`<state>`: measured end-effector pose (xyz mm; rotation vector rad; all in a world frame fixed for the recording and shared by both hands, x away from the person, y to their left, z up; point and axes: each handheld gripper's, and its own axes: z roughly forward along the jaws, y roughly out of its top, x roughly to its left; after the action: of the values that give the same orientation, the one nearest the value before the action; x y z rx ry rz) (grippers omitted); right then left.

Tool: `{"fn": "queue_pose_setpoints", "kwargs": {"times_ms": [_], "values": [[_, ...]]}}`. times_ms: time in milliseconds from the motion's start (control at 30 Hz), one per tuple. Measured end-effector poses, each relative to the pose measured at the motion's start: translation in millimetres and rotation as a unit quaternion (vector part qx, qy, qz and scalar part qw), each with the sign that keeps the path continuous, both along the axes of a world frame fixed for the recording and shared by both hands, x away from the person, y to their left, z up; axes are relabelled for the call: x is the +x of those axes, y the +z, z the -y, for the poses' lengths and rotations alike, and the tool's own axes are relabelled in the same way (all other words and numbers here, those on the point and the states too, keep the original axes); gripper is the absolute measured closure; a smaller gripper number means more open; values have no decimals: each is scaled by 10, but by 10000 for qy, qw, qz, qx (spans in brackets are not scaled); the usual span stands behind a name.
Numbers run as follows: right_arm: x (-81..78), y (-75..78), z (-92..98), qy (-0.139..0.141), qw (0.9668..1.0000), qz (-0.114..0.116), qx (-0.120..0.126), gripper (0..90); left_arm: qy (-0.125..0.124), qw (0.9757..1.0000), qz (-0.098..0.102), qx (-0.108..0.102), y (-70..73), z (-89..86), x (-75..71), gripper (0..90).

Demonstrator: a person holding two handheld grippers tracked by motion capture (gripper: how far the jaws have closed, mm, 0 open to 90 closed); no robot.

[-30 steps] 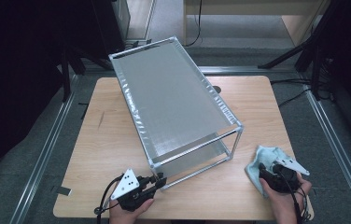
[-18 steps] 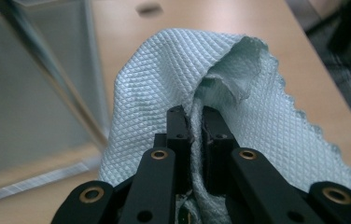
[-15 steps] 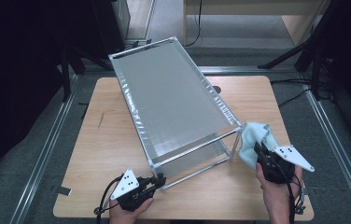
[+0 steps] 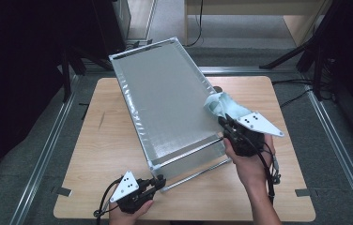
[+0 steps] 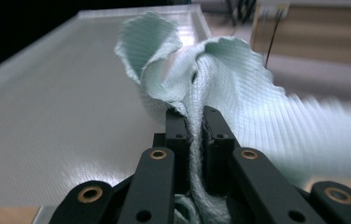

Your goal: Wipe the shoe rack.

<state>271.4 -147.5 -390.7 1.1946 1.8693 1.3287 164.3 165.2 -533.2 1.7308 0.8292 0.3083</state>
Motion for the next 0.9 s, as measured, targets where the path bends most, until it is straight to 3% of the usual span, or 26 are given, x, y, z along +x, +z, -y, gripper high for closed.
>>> {"fn": "queue_pose_setpoints", "kwargs": {"times_ms": [133,400,500,567,600,733,900], "values": [[-3,-33,77,-91,9999,-98,96,838,-58,10000,4,13,1,28,0,789],[-61,13,290,-491,9988,-70,-37,831,-234,9997,62,71,8,172,-15,793],[-67,11,346,-617,9979,-143,155,775,-264,9996,43,43,7,189,-7,792],[-71,3,314,-539,9983,-146,133,690,-252,9997,7,14,7,183,3,791],[-74,0,289,-497,9987,-128,40,689,-237,9997,-15,-7,6,179,8,789],[-103,-22,243,-490,9986,-207,74,804,-188,9998,0,15,7,178,18,790],[-176,-49,128,-238,9995,-194,72,820,-173,9998,-7,23,8,178,24,791]]}}
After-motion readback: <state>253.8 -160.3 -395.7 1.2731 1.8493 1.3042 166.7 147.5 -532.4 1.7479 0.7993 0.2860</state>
